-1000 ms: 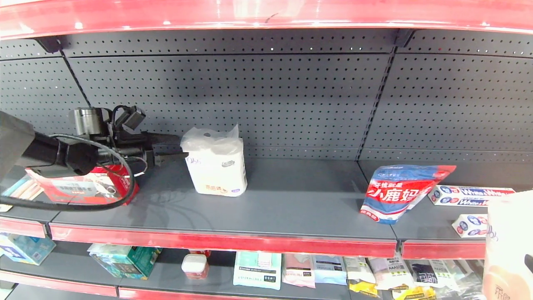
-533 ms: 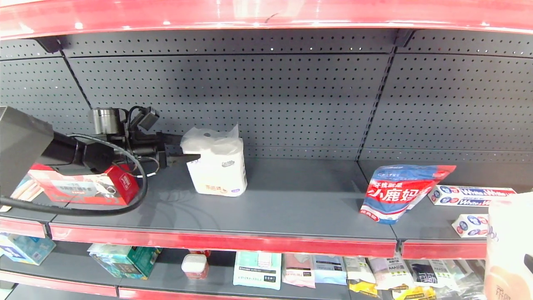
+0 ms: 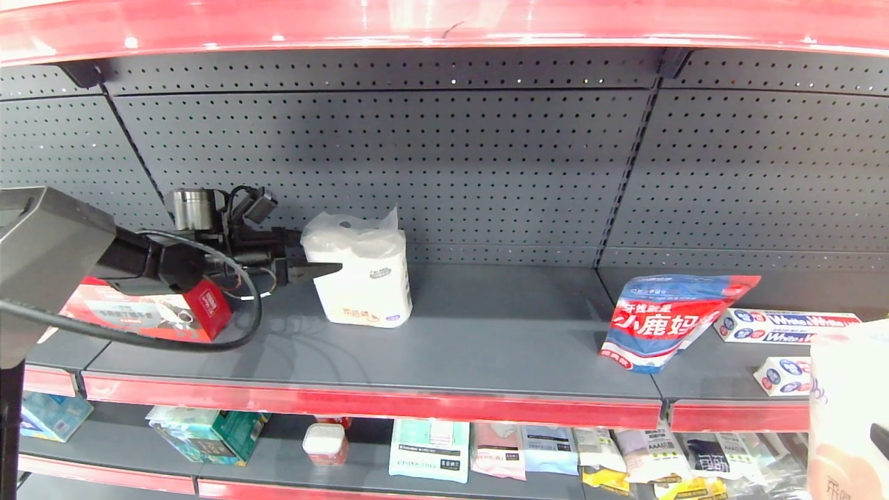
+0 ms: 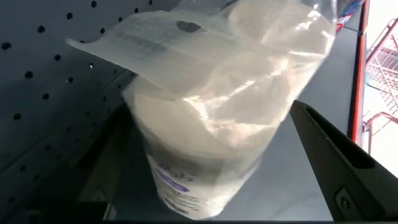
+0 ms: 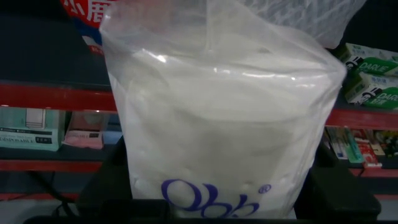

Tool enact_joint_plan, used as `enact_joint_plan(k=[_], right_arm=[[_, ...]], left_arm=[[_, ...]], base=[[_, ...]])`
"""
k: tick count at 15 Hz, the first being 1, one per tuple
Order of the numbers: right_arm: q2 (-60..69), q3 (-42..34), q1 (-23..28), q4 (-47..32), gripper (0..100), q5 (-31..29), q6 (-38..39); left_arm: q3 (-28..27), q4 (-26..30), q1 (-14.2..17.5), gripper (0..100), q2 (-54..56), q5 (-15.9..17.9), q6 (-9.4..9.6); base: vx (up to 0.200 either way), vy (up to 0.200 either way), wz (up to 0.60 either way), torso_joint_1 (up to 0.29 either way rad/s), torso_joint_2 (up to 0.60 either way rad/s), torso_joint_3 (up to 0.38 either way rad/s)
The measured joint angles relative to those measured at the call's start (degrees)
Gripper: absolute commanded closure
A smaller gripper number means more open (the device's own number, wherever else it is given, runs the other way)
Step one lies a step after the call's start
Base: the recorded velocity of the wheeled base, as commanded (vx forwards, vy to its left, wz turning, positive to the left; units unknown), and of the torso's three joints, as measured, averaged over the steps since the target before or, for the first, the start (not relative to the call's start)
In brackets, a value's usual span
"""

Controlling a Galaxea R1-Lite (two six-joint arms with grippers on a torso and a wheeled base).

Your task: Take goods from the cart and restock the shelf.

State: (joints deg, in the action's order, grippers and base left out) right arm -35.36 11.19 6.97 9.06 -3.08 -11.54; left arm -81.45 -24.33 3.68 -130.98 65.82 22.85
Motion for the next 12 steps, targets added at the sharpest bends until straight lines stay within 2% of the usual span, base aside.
enact_joint_plan(k=[4, 7, 12], right_arm=[[-0.1, -0.2, 0.0, -0.1, 100, 0.0, -0.5], [-0.1, -0.5, 0.0, -0.1, 100, 0.0, -0.9], [-0.1, -0.8, 0.0, -0.1, 100, -0.1, -2.1]], left_arm=[[-2.2, 0.1, -0.3, 0, -1.9, 1.9, -0.29], [-2.8, 0.1, -0.7, 0, -2.6, 4.9, -2.93], [-6.2, -0.4, -0.8, 0, -5.1, 7.2, -3.17]], base=[[0.0, 0.0, 0.0, 0.0, 0.0, 0.0], [0.0, 0.0, 0.0, 0.0, 0.0, 0.0], [0.0, 0.0, 0.0, 0.0, 0.0, 0.0]])
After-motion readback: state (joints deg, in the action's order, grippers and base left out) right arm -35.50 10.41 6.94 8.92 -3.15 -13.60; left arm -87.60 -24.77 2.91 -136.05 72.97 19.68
